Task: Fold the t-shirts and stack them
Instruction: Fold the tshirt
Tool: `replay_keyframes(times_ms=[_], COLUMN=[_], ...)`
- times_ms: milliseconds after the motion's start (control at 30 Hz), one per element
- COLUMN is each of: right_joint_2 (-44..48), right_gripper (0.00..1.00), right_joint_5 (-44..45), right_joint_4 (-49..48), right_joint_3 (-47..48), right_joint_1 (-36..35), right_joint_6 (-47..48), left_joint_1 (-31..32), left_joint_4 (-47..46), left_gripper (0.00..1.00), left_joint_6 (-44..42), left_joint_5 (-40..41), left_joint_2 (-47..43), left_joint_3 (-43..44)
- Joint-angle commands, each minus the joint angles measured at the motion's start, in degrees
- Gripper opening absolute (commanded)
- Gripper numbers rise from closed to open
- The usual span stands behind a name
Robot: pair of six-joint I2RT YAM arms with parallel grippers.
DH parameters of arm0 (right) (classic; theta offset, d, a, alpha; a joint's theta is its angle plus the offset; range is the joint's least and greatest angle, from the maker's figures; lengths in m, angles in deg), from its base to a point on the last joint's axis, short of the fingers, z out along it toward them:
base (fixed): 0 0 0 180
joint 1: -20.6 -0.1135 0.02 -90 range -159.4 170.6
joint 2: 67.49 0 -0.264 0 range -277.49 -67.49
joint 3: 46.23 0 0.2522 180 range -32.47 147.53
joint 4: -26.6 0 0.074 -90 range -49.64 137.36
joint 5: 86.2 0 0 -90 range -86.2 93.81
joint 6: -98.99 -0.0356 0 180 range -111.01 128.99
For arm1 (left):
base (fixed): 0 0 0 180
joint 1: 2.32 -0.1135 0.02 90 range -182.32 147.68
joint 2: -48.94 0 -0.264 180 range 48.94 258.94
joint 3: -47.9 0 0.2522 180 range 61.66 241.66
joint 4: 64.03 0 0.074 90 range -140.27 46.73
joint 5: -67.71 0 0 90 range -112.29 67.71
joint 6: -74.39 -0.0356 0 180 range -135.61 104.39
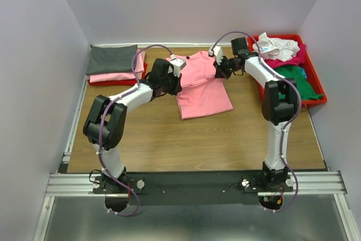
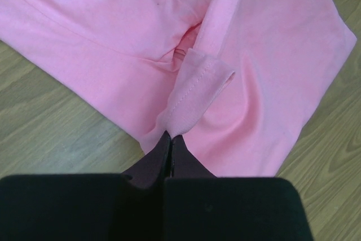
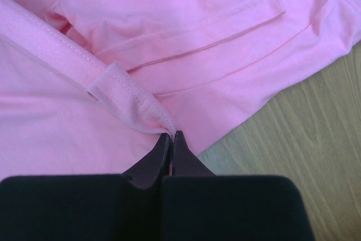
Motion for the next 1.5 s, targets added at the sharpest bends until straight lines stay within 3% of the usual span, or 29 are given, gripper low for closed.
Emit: replay_keyframes(times_ms=[0,467,567,600,667,700,733,767,833,867,900,1000,1033,1100,1133,1167,1233,1267,1367,1467], right_joint_2=[-2.7,-4.5,-5.2,-5.5,-5.7,-5.8,-5.7,-5.4,-5.2,-4.8,-3.6,-0.9,2.0,6.1,10.7,13.5,20.2,22.1,26.4,27.4], right_gripper=[0.00,0.01,0.08,0.18,0.28,0.32,0.35,0.49,0.60,0.63,0.69,0.71,0.72,0.74,0.75,0.77,0.79,0.80,0.80,0.80], right_joint_5=[3.0,4.7,5.0,5.3,7.8,9.4,12.6,14.9,21.2,22.5,23.8,24.2,20.3,10.2,-1.3,-5.9,-11.8,-11.9,-10.8,-10.2], right_joint_4=[-1.7,-2.0,-2.1,-2.3,-4.6,-6.4,-7.8,-11.2,-13.5,-14.0,-14.7,-15.5,-15.5,-13.0,-10.8,-4.6,3.6,4.3,4.9,5.5], right_joint_3=[2.9,4.7,5.5,6.3,6.9,7.2,7.7,8.0,10.3,10.7,10.5,8.3,6.7,-0.5,-3.7,-10.5,-17.4,-24.2,-31.1,-33.9], right_joint_1=[-0.6,-0.8,-0.9,-0.9,-1.3,-1.7,-1.8,-1.9,-1.9,-1.9,-1.9,-1.2,-1.1,-0.2,0.6,0.7,0.8,1.0,2.4,4.7], right_joint_6=[-1.4,-2.7,-3.6,-4.0,-7.3,-9.7,-12.0,-17.9,-24.4,-25.4,-26.4,-27.8,-27.9,-21.6,-16.7,-3.4,10.6,20.0,29.0,29.8], left_joint_1=[-0.9,-2.2,-3.0,-3.2,-3.4,-3.7,-3.8,-4.1,-4.3,-4.3,-4.4,-4.4,-4.4,-4.3,-4.1,-3.4,-0.7,3.9,11.0,17.3], left_joint_4=[2.1,4.4,5.3,5.4,5.5,5.6,5.2,4.9,3.6,3.0,1.7,0.8,0.8,1.7,2.0,1.8,-1.6,-2.0,-5.8,-6.5], left_gripper=[0.00,0.00,0.00,0.05,0.25,0.40,0.46,0.55,0.65,0.65,0.73,0.82,0.82,0.77,0.74,0.69,0.67,0.65,0.66,0.66], left_joint_6=[-0.2,-2.0,-2.1,-2.0,-1.4,-1.0,-0.6,-0.2,-0.6,-0.6,-1.2,-4.7,-6.8,-10.1,-13.4,-15.0,-21.2,-23.7,-32.5,-38.5], left_joint_5=[0.7,1.7,1.7,2.7,4.8,8.6,10.4,14.8,20.7,23.2,27.5,29.1,28.1,23.0,17.1,12.9,8.3,6.8,8.5,9.7], left_joint_2=[1.1,6.9,9.0,9.4,10.2,10.0,9.6,8.9,6.2,5.0,2.4,-3.4,-4.9,-8.2,-12.1,-14.4,-22.1,-24.4,-30.6,-31.2], left_joint_3=[1.3,7.2,8.5,8.8,10.3,11.9,12.8,13.8,16.2,16.7,17.0,15.2,14.1,11.3,6.8,3.9,-6.3,-9.5,-21.1,-27.9])
